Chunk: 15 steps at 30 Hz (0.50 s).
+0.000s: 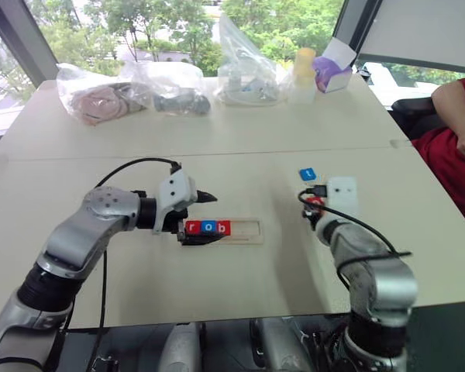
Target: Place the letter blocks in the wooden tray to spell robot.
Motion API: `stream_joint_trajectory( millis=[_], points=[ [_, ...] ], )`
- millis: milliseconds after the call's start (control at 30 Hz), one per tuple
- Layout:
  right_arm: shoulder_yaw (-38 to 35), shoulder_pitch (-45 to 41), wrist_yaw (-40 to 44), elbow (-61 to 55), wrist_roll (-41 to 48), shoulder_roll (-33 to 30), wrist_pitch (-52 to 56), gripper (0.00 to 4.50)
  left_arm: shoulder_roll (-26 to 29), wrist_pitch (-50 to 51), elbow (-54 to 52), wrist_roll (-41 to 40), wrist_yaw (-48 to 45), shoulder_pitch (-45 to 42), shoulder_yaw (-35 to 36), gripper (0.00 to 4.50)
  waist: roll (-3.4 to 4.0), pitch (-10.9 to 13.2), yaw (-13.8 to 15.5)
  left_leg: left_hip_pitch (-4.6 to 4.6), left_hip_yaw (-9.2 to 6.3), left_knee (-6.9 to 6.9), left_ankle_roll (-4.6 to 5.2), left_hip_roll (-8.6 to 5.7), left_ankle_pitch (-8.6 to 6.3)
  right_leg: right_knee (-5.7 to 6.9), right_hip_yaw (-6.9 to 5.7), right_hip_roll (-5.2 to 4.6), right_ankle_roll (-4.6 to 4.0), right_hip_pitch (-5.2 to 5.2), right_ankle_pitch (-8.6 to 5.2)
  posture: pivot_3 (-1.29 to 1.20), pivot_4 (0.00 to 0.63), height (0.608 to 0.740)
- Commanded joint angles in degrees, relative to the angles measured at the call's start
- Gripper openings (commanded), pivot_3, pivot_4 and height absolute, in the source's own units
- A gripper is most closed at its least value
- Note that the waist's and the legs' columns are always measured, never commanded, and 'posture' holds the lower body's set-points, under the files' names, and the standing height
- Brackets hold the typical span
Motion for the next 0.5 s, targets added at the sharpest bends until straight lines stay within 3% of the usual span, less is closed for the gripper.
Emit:
stream_joint_trajectory(
  millis=[33, 67, 167, 267, 367, 467, 500],
  points=[
    [-0.7, 1.78, -1.83, -6.16, -0.53, 3.44, 5.6, 1.18, -0.85, -1.95, -0.23, 0.84, -0.97, -1.1, -0.77, 4.5, 0.0, 0.0, -0.11, 0.01, 0.0, 0.01, 0.0, 0.0, 0.0, 0.0, 0.0, 0.03, -0.01, 0.0, 0.0, 0.0, 0.15, 0.74],
    [-0.5, 2.61, -1.98, -5.62, -0.32, 4.61, 5.92, 1.18, -1.35, -2.34, 0.4, 1.25, -1.18, -1.51, -1.38, 4.5, 0.0, 0.0, -0.09, 0.02, 0.0, 0.01, 0.0, 0.0, 0.0, 0.0, 0.0, 0.04, -0.01, 0.0, 0.0, 0.0, 0.15, 0.74],
    [-1.47, 2.43, -1.9, -3.52, 0.2, 6.96, 7.55, 2.73, -2.09, -3.08, 1.87, 2.03, -2.04, -2.33, -2.16, 4.5, 0.01, 0.0, -0.08, 0.03, 0.04, 0.03, -0.01, 0.0, 0.01, 0.0, 0.01, 0.03, -0.04, 0.01, -0.01, 0.0, 0.15, 0.74],
    [-2.08, 1.27, -1.15, -2.96, 0.47, 4.97, 8.19, 4.26, -1.91, -4.04, 3.72, 2.59, -2.78, -2.73, -1.68, 4.5, 0.0, -0.01, -0.09, 0.03, 0.05, 0.04, -0.01, -0.02, 0.01, 0.0, 0.01, 0.01, -0.03, 0.01, -0.01, 0.0, 0.15, 0.74],
    [-3.18, 0.07, 2.16, -3.18, 1.58, -0.53, 3.76, 4.44, -1.06, -3.57, 4.27, 1.9, -2.92, -2.55, 0.29, 4.5, 0.01, 0.0, -0.06, 0.01, 0.04, 0.02, -0.01, -0.01, 0.01, 0.0, 0.01, 0.01, -0.01, 0.01, -0.01, 0.0, 0.15, 0.74],
    [-5.91, -0.78, 11.9, -1.06, 6.56, -8.82, -5.95, 4.44, 0.5, -0.94, 3.86, -1.06, -3.56, -2.44, 3.72, 4.5, 0.02, 0.01, -0.07, -0.02, 0.07, 0.04, -0.01, -0.01, 0.01, -0.07, 0.01, -0.06, 0.0, 0.01, -0.02, 0.0, 0.15, 0.74],
    [-6.27, 0.81, 19.49, 0.88, 9.12, -14.41, -12.53, 4.44, 1.9, 0.5, 3.05, -2.54, -4.58, -2.22, 4.9, 4.5, 0.01, 0.01, -0.08, -0.02, 0.08, 0.03, -0.01, -0.02, 0.01, -0.11, 0.01, -0.05, 0.0, 0.02, -0.02, 0.0, 0.15, 0.74]
  ],
)
